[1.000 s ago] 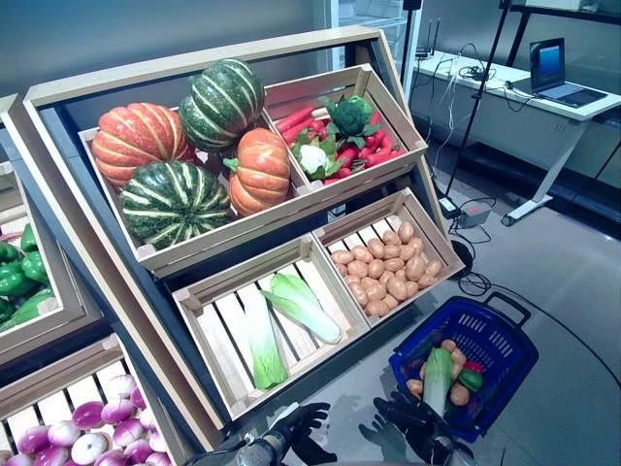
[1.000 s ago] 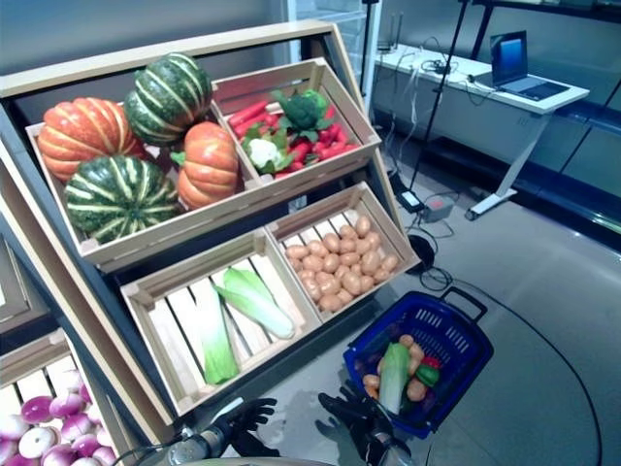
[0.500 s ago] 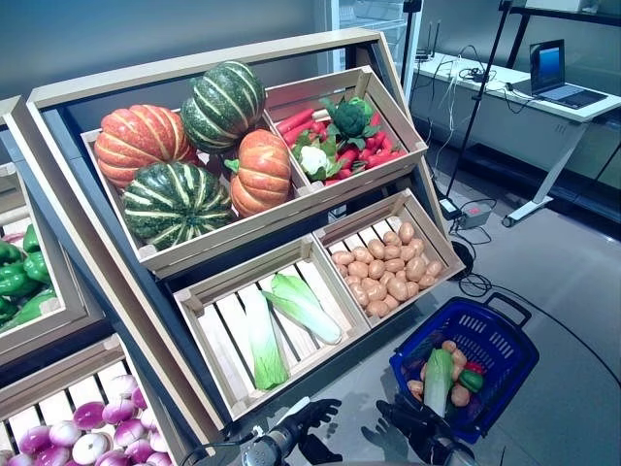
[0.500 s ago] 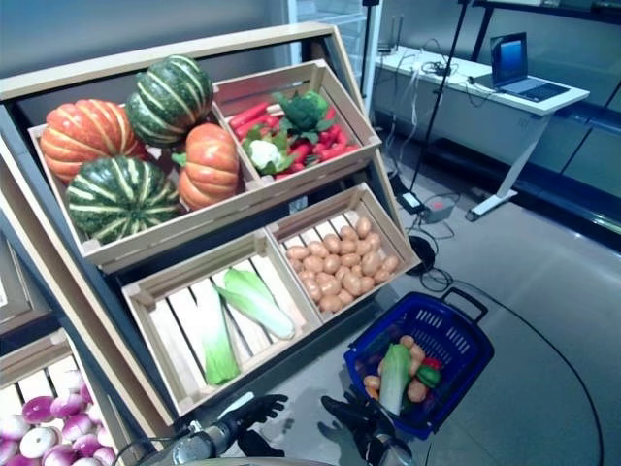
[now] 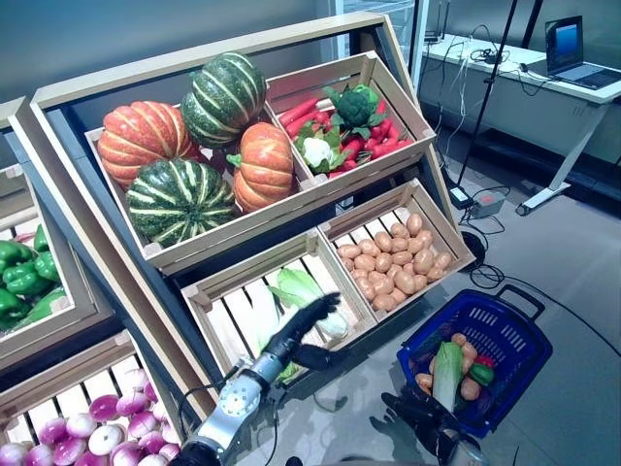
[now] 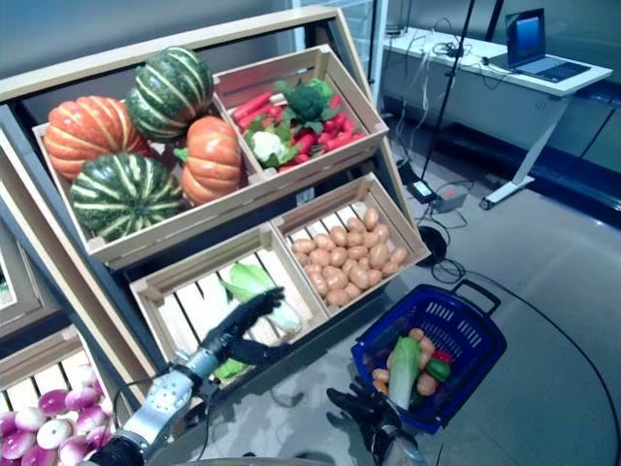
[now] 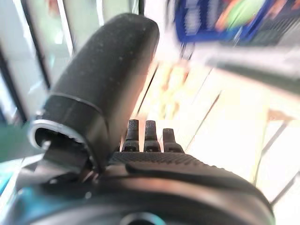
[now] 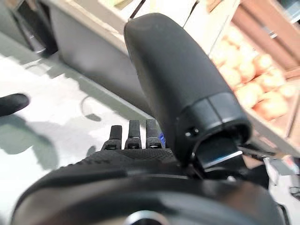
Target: Put vegetables into the basket
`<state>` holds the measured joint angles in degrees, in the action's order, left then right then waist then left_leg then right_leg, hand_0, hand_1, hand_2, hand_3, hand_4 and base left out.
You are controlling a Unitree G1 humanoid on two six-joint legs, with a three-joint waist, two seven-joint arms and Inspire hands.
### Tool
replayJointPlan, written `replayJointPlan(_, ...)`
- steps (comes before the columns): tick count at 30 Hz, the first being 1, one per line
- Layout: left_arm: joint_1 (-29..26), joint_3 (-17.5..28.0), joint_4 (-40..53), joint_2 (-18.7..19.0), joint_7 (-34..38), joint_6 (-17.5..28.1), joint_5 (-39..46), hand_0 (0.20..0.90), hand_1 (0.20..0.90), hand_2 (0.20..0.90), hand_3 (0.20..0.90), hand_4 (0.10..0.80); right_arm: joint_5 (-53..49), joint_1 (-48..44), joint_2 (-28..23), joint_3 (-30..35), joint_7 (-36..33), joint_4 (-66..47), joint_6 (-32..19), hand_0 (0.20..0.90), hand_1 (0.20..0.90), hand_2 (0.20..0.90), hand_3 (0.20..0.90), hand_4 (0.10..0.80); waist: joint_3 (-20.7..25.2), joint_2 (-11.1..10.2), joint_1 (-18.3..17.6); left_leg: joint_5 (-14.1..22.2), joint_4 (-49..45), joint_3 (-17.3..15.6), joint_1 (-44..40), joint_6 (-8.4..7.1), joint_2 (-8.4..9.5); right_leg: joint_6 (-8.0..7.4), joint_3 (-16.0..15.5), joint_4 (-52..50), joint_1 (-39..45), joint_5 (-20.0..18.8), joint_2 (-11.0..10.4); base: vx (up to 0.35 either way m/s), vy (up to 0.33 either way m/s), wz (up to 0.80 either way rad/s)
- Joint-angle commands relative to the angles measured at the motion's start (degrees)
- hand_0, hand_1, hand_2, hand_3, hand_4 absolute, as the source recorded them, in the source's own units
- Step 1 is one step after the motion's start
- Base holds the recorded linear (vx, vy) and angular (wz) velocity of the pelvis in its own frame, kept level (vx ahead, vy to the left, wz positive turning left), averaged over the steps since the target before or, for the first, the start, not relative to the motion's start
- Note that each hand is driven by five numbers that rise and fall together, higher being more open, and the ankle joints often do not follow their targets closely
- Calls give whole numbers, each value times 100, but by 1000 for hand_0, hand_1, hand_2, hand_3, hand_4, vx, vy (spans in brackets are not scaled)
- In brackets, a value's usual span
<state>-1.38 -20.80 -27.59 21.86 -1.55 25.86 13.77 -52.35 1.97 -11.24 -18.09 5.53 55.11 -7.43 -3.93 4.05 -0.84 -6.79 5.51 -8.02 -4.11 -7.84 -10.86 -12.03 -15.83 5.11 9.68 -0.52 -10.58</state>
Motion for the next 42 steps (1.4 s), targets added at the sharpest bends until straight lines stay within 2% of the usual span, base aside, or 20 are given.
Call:
replayJointPlan(1, -591, 412, 362, 413, 866, 398, -25, 900, 900, 900, 900, 800, -78, -330, 237, 347, -63, -490, -570, 900, 900, 900, 900, 800, -141, -263, 154, 567, -51, -92, -286, 87, 38, 320, 39, -11, -68, -152, -151, 47, -2, 8)
replayJointPlan(5, -645, 623, 142, 396, 2035, 223, -922, 900, 900, 900, 900, 800, -97, -274, 199, 371, -116, -700, -535, 900, 900, 900, 900, 800, -130, -328, 151, 557, -51, -64, -298, 75, 34, 346, 19, -11, -20, -136, -125, 74, 7, 5)
replayJointPlan(11, -986, 719, -178, 232, 3076, -142, -1150, 900, 900, 900, 900, 800, 92, -165, 228, 260, -147, -893, -440, 900, 900, 900, 900, 800, -254, -399, 104, 470, -104, -61, -283, 75, 11, 383, -2, -321, -140, -23, -155, 68, 27, 4)
replayJointPlan(13, -1215, 666, -409, 94, 3515, -193, -1210, 900, 900, 900, 900, 800, 135, -233, 227, 190, -167, -849, -463, 900, 900, 900, 900, 800, -352, -415, 94, 451, -179, -17, -176, 74, 9, 399, 50, -487, -292, 19, -165, -66, 40, -5)
replayJointPlan(15, -1724, 569, -849, -103, 4124, -268, -1264, 900, 900, 900, 900, 800, -62, -477, 156, 37, -148, -757, -596, 900, 900, 900, 900, 800, -535, -432, 95, 467, -452, 103, 177, 79, 12, 445, 132, -812, -639, 126, -171, -169, 51, -5)
replayJointPlan(16, -1796, 549, -897, -126, 4191, -303, -1262, 900, 900, 900, 900, 800, -105, -520, 147, 22, -145, -745, -613, 900, 900, 900, 900, 800, -558, -434, 96, 479, -507, 118, 240, 80, 13, 451, 146, -865, -700, 146, -173, -184, 9, -2)
replayJointPlan(18, -2271, 432, -1342, -283, 4206, -487, -865, 900, 900, 900, 900, 800, -338, -820, 96, -75, -114, -670, -701, 900, 900, 900, 900, 800, -790, -459, 80, 535, -997, 195, 686, 42, 12, 479, 244, -1239, -1093, 224, -207, -244, 5, -5)
replayJointPlan(20, -2666, 458, -1809, -363, 4172, -394, -510, 900, 900, 900, 900, 800, -361, -1200, 122, -162, -221, -648, -674, 900, 900, 900, 900, 800, -1050, -478, -6, 602, -1517, 150, 1078, 19, -20, 495, 398, -1750, -1548, 303, -272, -341, 35, -10)
replayJointPlan(21, -2975, 374, -2090, -267, 4186, -391, -200, 900, 900, 900, 900, 800, -397, -1494, 129, -269, -286, -598, -657, 900, 900, 900, 900, 800, -1246, -509, -79, 725, -2012, 135, 1411, 20, -53, 519, 540, -2208, -1900, 410, -330, -347, 54, -16)
replayJointPlan(24, -3282, 410, -2477, -156, 4142, -312, 313, 900, 900, 900, 900, 800, -552, -1802, 105, -375, -336, -515, -691, 900, 900, 900, 900, 800, -1428, -557, -163, 1009, -2660, 144, 1825, 42, -108, 563, 680, -2806, -2304, 649, -407, -182, 37, -24)
replayJointPlan(33, -4057, 385, -3047, 60, 4553, -270, 462, 900, 900, 900, 900, 800, -962, -2094, -74, -408, -427, -253, -839, 900, 900, 900, 900, 800, -1685, -541, -353, 1759, -4203, 84, 2806, 148, -294, 650, 979, -4612, -3395, 1366, -655, -92, 31, -2)
replayJointPlan(42, -4415, 475, -3570, 140, 5004, -393, 673, 900, 900, 900, 900, 800, -1091, -2233, -180, -338, -434, -48, -979, 900, 900, 900, 900, 800, -1797, -526, -445, 2086, -4898, 149, 3285, 147, -381, 703, 1104, -5346, -3993, 1650, -709, -28, 8, 3)
